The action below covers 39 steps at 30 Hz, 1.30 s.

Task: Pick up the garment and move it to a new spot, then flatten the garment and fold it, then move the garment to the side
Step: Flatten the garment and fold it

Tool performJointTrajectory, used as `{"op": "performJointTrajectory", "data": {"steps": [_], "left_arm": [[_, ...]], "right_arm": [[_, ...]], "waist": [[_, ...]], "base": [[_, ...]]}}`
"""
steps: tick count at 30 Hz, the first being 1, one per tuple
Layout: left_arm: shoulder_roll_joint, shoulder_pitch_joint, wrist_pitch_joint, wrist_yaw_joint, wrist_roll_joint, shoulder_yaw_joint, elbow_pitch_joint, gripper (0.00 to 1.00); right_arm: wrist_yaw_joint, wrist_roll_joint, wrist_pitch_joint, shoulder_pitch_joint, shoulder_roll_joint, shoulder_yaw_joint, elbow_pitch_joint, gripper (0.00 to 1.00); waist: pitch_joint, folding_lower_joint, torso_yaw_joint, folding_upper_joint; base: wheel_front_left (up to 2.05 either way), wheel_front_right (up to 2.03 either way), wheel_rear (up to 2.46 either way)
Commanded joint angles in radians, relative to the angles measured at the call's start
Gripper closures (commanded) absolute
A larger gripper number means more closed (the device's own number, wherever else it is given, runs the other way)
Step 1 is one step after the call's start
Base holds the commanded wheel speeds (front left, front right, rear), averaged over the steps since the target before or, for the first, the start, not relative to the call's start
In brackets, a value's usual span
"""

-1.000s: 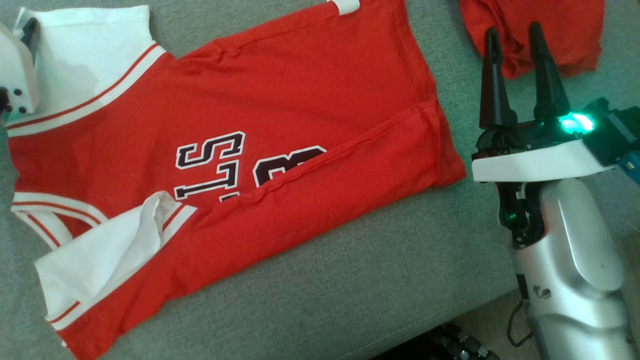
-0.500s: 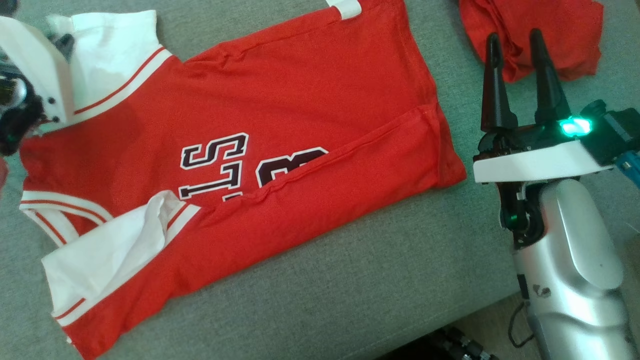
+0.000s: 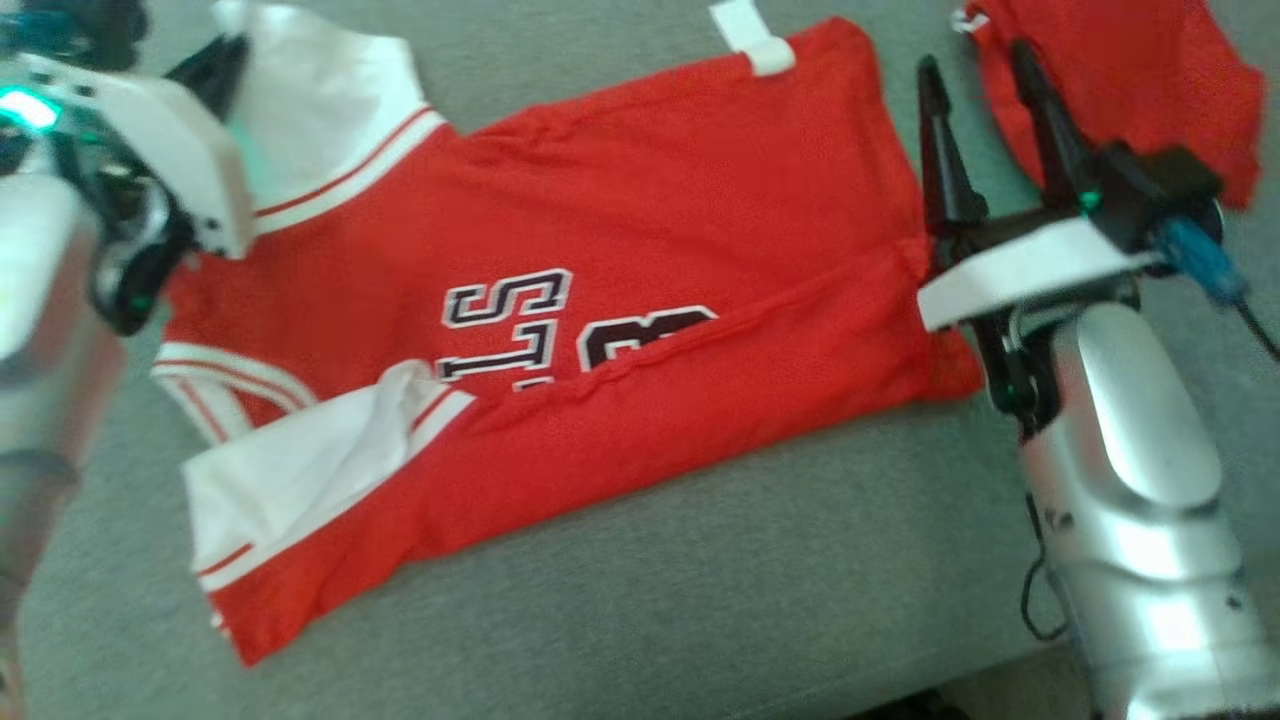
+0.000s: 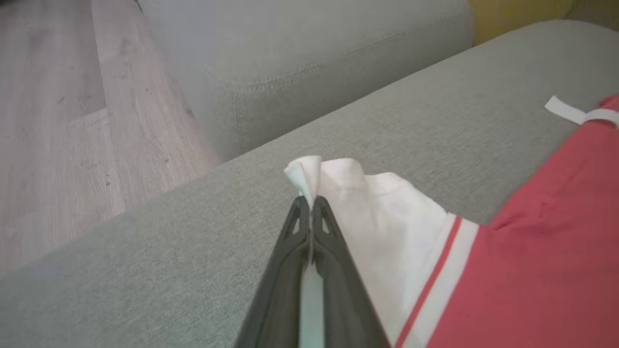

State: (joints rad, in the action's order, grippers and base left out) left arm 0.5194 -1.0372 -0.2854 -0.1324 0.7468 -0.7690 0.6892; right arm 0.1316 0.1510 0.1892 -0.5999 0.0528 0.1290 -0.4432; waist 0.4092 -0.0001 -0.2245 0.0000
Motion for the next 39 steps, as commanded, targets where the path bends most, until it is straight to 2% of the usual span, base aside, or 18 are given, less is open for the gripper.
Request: {"op": "performJointTrajectory", "data": {"steps": [1, 7, 9, 10, 13, 20, 31, 33, 39], "left_arm": [[0.028, -0.026, 0.039, 0.002, -0.014, 0.026, -0.039, 1.00], [-0.005, -0.022, 0.139, 0.002, -0.037, 0.001, -0.115, 1.00], [-0.009, -0.018, 0.148, 0.002, -0.037, -0.001, -0.129, 1.00], [-0.017, -0.009, 0.160, 0.002, -0.035, -0.005, -0.153, 1.00], [-0.024, 0.003, 0.168, 0.002, -0.035, -0.015, -0.182, 1.00], [-0.040, 0.016, 0.191, 0.008, -0.029, -0.018, -0.228, 1.00], [-0.058, 0.002, 0.190, 0.007, -0.026, -0.035, -0.235, 1.00], [-0.058, -0.002, 0.190, 0.008, -0.030, -0.038, -0.230, 1.00], [-0.044, -0.006, 0.217, 0.033, -0.039, -0.027, -0.188, 1.00]], "right_arm": [[-0.001, -0.008, -0.029, -0.049, 0.002, 0.024, -0.001, 0.00], [-0.001, -0.029, -0.183, -0.160, 0.111, 0.062, -0.196, 0.00], [-0.001, -0.030, -0.209, -0.178, 0.129, 0.068, -0.234, 0.00], [-0.001, -0.030, -0.256, -0.209, 0.165, 0.073, -0.308, 0.00], [-0.001, -0.043, -0.288, -0.255, 0.208, 0.086, -0.395, 0.00], [-0.001, -0.039, -0.309, -0.343, 0.245, 0.122, -0.548, 0.00], [-0.001, 0.009, -0.317, -0.424, 0.246, 0.256, -0.673, 0.00], [-0.001, 0.032, -0.332, -0.430, 0.242, 0.292, -0.684, 1.00], [-0.001, 0.115, -0.259, -0.470, 0.260, 0.319, -0.674, 1.00]], "waist": [[-0.027, 0.0001, 0.053, 0.0000], [-0.035, 0.0001, 0.157, 0.0000], [-0.036, 0.0001, 0.172, 0.0000], [-0.034, 0.0001, 0.204, 0.0000], [-0.029, 0.0001, 0.239, 0.0000], [-0.004, 0.0001, 0.279, 0.0000], [0.026, 0.0001, 0.302, 0.0000], [0.028, 0.0001, 0.303, 0.0000], [0.022, 0.0001, 0.286, 0.0000]], "base": [[0.00, 0.00, 0.00], [0.00, 0.00, 0.00], [0.00, 0.00, 0.00], [0.00, 0.00, 0.00], [0.00, 0.00, 0.00], [0.00, 0.00, 0.00], [0.00, 0.00, 0.00], [0.00, 0.00, 0.00], [0.00, 0.00, 0.00]]}}
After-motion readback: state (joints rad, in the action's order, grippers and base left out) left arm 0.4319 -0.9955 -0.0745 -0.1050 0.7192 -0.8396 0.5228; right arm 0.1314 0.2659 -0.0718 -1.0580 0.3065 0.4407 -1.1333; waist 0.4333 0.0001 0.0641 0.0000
